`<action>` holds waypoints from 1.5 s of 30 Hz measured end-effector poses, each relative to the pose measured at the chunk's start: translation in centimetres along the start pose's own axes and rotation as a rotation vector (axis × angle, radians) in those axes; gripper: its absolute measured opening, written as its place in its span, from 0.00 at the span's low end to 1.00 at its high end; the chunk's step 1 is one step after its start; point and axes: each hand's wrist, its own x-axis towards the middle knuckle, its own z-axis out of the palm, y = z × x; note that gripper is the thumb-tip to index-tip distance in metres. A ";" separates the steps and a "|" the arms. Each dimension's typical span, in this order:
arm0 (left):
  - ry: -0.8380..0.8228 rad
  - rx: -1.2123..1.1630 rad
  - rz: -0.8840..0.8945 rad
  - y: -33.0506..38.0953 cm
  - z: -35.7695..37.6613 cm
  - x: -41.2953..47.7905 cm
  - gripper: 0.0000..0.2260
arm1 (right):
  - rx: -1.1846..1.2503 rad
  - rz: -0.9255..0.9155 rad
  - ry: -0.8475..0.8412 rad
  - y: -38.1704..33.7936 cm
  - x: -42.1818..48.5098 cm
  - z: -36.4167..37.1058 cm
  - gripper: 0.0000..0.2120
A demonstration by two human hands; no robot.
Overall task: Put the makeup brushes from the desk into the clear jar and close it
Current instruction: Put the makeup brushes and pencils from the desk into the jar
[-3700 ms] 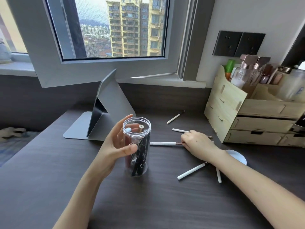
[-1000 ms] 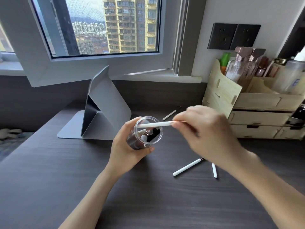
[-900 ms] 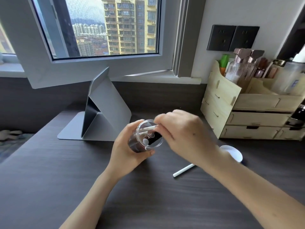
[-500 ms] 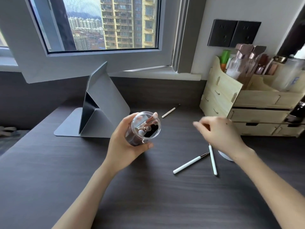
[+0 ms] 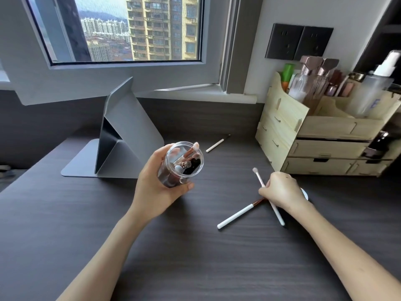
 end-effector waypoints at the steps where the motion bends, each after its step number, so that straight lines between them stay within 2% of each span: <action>1: 0.005 -0.003 -0.003 0.1 0.0 0.0 0.36 | 0.035 -0.010 0.091 -0.2 -0.2 -0.6 0.09; 4: 0.022 -0.015 -0.012 0.3 0.1 -0.1 0.36 | 0.383 -0.145 0.491 -1.3 -1.8 -3.8 0.07; 6: 0.026 -0.014 -0.018 0.3 0.0 0.0 0.36 | 0.775 -0.334 0.639 -3.3 -4.3 -6.7 0.05; 7: 0.026 -0.013 -0.022 0.3 0.0 0.0 0.36 | 1.021 -0.438 0.624 -4.7 -5.9 -7.9 0.06; 8: 0.026 -0.011 -0.025 0.3 -0.1 0.0 0.36 | 1.250 -0.551 0.541 -6.1 -7.3 -8.7 0.07; 9: 0.025 -0.012 -0.030 0.4 -0.1 0.1 0.36 | 1.384 -0.651 0.434 -7.4 -8.4 -9.0 0.08; 10: 0.026 -0.021 -0.036 0.5 -0.1 0.0 0.36 | 1.405 -0.735 0.357 -8.7 -9.2 -8.9 0.07; 11: 0.027 -0.034 -0.039 0.6 -0.1 0.0 0.35 | 1.330 -0.783 0.338 -9.9 -9.3 -8.4 0.07; 14: 0.027 -0.062 -0.043 0.8 -0.2 0.0 0.35 | 0.805 -0.866 0.571 -12.7 -8.1 -5.7 0.01; 15: 0.025 -0.061 -0.041 0.9 -0.3 0.0 0.34 | 0.631 -0.868 0.641 -13.3 -7.6 -4.8 0.03; 17: 0.025 -0.058 -0.037 1.0 -0.5 0.0 0.34 | 0.450 -0.859 0.606 -13.7 -6.7 -3.6 0.09; 19: 0.031 -0.067 -0.045 1.0 -0.6 0.0 0.34 | 0.558 -0.862 0.387 -13.5 -6.3 -3.8 0.12; 21: 0.039 -0.085 -0.065 1.0 -0.6 0.0 0.35 | 0.902 -0.806 0.174 -12.8 -5.3 -4.5 0.09; 22: 0.043 -0.091 -0.077 0.9 -0.7 0.1 0.34 | 1.046 -0.709 0.168 -12.4 -4.1 -4.5 0.07; 23: 0.046 -0.094 -0.088 0.8 -0.7 0.1 0.34 | 1.082 -0.579 0.223 -11.9 -2.4 -4.2 0.08; 25: 0.051 -0.101 -0.106 0.6 -0.7 0.2 0.35 | 0.778 -0.382 0.350 -11.0 2.1 -2.4 0.11; 27: 0.050 -0.105 -0.119 0.5 -0.6 0.3 0.34 | 0.361 -0.340 0.294 -10.2 6.0 -0.2 0.15; 30: 0.070 -0.119 -0.144 0.1 -0.8 0.4 0.34 | -0.077 -0.418 0.106 -10.2 9.7 2.4 0.21; 33: 0.093 -0.134 -0.159 0.0 -1.0 0.6 0.34 | -0.370 -0.500 0.092 -11.0 11.5 3.6 0.21; 36: 0.100 -0.156 -0.179 0.1 -1.1 0.7 0.34 | -0.562 -0.531 0.095 -11.7 12.5 4.5 0.16; 39: 0.089 -0.151 -0.174 0.2 -1.1 0.7 0.33 | -0.630 -0.590 0.110 -12.3 12.1 4.5 0.12; 40: 0.085 -0.151 -0.174 0.2 -1.0 0.7 0.34 | -0.652 -0.642 0.190 -12.3 11.8 4.4 0.10; 41: 0.084 -0.154 -0.176 0.2 -1.0 0.7 0.34 | -0.657 -0.664 0.193 -12.5 10.9 3.6 0.06; 42: 0.085 -0.156 -0.177 0.2 -1.0 0.7 0.35 | -0.642 -0.686 0.245 -12.4 10.5 3.2 0.07; 43: 0.086 -0.156 -0.173 0.3 -1.0 0.8 0.35 | -0.591 -0.681 0.278 -12.1 9.9 2.7 0.08; 45: 0.089 -0.158 -0.170 0.3 -1.0 0.8 0.36 | -0.282 -0.639 0.329 -11.5 8.6 1.2 0.06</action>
